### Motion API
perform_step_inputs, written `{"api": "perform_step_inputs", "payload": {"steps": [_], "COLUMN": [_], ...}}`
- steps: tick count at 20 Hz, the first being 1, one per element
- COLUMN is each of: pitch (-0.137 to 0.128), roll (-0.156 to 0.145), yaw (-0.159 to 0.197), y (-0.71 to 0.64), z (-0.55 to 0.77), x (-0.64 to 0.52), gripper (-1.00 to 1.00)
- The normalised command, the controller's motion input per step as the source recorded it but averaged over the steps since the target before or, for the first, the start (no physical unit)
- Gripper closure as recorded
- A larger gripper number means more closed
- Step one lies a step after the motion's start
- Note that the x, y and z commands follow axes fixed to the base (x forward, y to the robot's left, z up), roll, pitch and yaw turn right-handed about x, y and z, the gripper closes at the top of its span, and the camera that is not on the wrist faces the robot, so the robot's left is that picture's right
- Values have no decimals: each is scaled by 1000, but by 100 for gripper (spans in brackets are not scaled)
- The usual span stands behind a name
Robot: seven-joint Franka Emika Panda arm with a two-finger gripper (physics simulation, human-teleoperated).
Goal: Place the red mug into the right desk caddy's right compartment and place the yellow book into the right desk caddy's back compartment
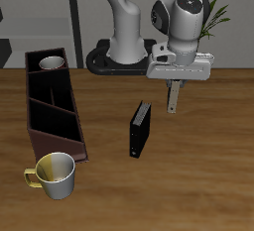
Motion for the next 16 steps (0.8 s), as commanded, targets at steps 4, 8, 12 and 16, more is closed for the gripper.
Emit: {"api": "perform_step_inputs", "payload": {"steps": [4, 8, 12, 16], "pitch": [58, 37, 53, -17], "roll": [79, 60, 17, -53], "yaw": [80, 69, 39, 33], "y": [-206, -325, -468, -614], "z": [259, 332, 320, 314], "x": [-245, -232, -89, -9], "gripper": [100, 100, 100, 100]}}
